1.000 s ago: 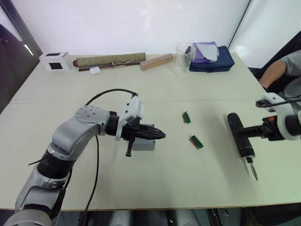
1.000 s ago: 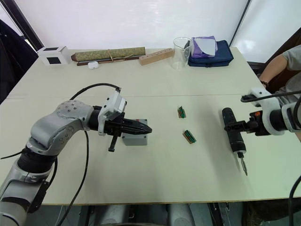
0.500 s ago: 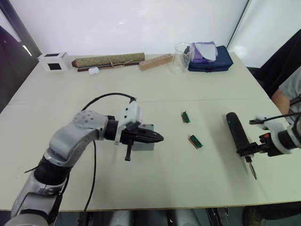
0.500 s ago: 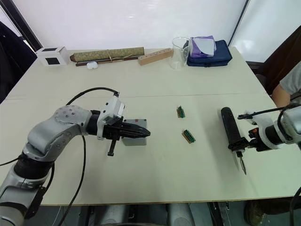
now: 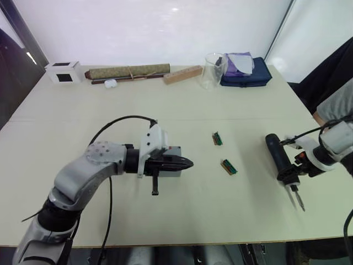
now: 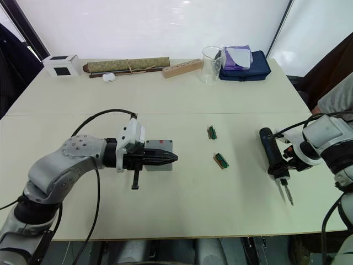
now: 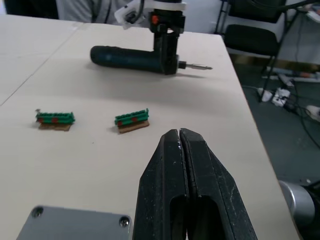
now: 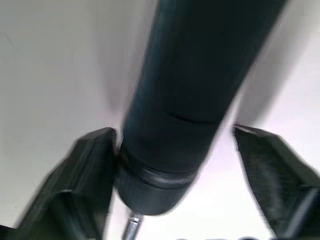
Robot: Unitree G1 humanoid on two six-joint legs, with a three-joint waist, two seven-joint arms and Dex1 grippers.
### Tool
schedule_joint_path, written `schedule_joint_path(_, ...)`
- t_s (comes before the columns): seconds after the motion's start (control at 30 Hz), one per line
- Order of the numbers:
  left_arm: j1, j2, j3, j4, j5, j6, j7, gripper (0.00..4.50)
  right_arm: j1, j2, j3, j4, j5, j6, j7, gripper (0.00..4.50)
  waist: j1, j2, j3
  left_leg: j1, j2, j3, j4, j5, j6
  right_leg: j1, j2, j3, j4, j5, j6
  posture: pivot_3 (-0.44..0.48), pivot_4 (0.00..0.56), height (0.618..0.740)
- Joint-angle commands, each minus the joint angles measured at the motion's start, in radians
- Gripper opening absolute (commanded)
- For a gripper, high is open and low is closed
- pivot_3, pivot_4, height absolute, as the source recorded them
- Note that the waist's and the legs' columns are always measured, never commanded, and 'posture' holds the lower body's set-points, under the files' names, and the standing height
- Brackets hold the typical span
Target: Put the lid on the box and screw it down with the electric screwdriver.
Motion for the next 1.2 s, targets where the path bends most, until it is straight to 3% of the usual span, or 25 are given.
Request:
schedule_joint_path(0.03,0.011,-0.005,0.035,-0.057,-0.027,0.012,0.044,0.0,-0.012,0.104,0.06,0.076,-0.045,-0.047,0.062,2.4,-0.003,-0.005,-0.003,0.0,0.0,0.0,0.0,0.0,0.0,0.0,0.0,0.0,-0.001,0.0,0.0,0.0,0.15,0.74)
schedule_joint_path(0.1,0.012,-0.006,0.036,-0.062,-0.032,0.016,0.056,0.0,-0.023,0.13,0.07,0.113,-0.079,-0.07,0.084,2.16,-0.006,-0.01,-0.006,0.001,0.001,0.0,0.0,0.0,0.0,0.001,0.001,0.0,-0.001,0.0,0.0,0.0,0.15,0.74)
schedule_joint_path(0.3,0.014,0.004,0.043,-0.06,-0.037,0.015,0.076,0.0,-0.047,0.181,0.064,0.222,-0.173,-0.156,0.131,2.16,-0.01,-0.014,-0.009,0.013,0.001,0.0,-0.003,-0.001,0.0,0.014,0.001,0.0,-0.005,-0.002,-0.004,0.0,0.15,0.74)
schedule_joint_path(0.43,0.001,0.024,0.055,0.002,-0.017,-0.012,0.051,0.0,-0.24,0.288,-0.092,0.429,-0.201,-0.247,0.019,2.16,-0.044,-0.017,-0.009,0.016,0.002,0.001,-0.003,-0.001,0.0,0.015,0.001,0.001,-0.006,-0.001,-0.005,0.0,0.15,0.74)
schedule_joint_path(0.47,-0.003,0.028,0.06,0.019,-0.013,-0.02,0.043,0.0,-0.286,0.31,-0.13,0.472,-0.197,-0.245,-0.001,2.16,-0.054,-0.015,-0.008,0.016,0.002,0.002,-0.003,-0.001,0.0,0.015,0.001,0.002,-0.006,0.0,-0.005,0.0,0.15,0.74)
schedule_joint_path(0.6,-0.017,0.056,0.091,0.104,0.001,-0.057,0.006,0.0,-0.373,0.301,-0.262,0.535,-0.169,-0.21,-0.022,2.16,-0.047,0.013,0.007,0.012,0.0,0.005,-0.003,0.0,0.0,0.007,-0.001,0.006,-0.003,0.006,0.001,0.0,0.15,0.74)
schedule_joint_path(0.67,-0.017,0.072,0.095,0.129,0.011,-0.075,-0.012,0.0,-0.367,0.286,-0.326,0.503,-0.136,-0.146,-0.02,2.16,-0.023,0.016,0.006,0.003,0.0,0.005,-0.004,0.0,0.0,-0.004,-0.001,0.004,0.003,0.005,0.002,0.0,0.15,0.74)
schedule_joint_path(0.73,-0.019,0.08,0.104,0.155,0.014,-0.085,-0.023,0.0,-0.306,0.265,-0.468,0.368,-0.04,-0.085,-0.018,2.16,-0.001,0.016,0.006,-0.008,0.0,0.004,-0.004,0.001,-0.002,-0.017,0.0,0.003,0.008,0.002,0.0,0.0,0.15,0.74)
schedule_joint_path(0.8,-0.02,0.081,0.122,0.187,0.006,-0.087,-0.029,0.0,-0.183,0.267,-0.673,0.123,0.062,-0.074,-0.074,2.16,0.011,0.016,0.006,-0.02,0.0,0.004,-0.003,0.002,-0.003,-0.027,-0.001,0.003,0.011,0.001,-0.001,0.0,0.15,0.74)
schedule_joint_path(0.87,-0.021,0.084,0.139,0.217,0.002,-0.084,-0.034,0.0,-0.043,0.333,-0.886,-0.161,0.14,-0.1,-0.179,2.16,0.01,0.017,0.006,-0.023,-0.002,0.005,-0.002,0.004,-0.007,-0.029,-0.004,0.002,0.011,0.001,-0.001,0.0,0.15,0.74)
schedule_joint_path(0.93,-0.019,0.093,0.145,0.254,0.018,-0.087,-0.042,0.0,0.052,0.49,-1.083,-0.453,0.219,-0.123,-0.326,2.16,0.005,0.017,0.007,-0.023,-0.003,0.005,-0.001,0.001,-0.003,-0.029,-0.005,0.003,0.011,0.002,0.0,0.0,0.15,0.74)
schedule_joint_path(1.03,-0.027,0.106,0.138,0.298,0.036,-0.094,-0.064,0.0,0.116,0.686,-1.196,-0.723,0.295,-0.177,-0.494,2.16,-0.002,0.018,0.007,-0.021,-0.003,0.005,0.0,0.002,-0.004,-0.028,-0.004,0.003,0.013,0.003,0.002,0.0,0.15,0.74)
schedule_joint_path(1.2,-0.073,0.096,0.115,0.367,0.069,-0.113,-0.095,0.0,0.202,0.897,-1.161,-0.969,0.345,-0.338,-0.658,2.16,0.004,0.018,0.007,-0.019,-0.002,0.001,0.0,0.004,-0.007,-0.026,-0.002,0.0,0.016,0.003,0.001,0.0,0.15,0.74)
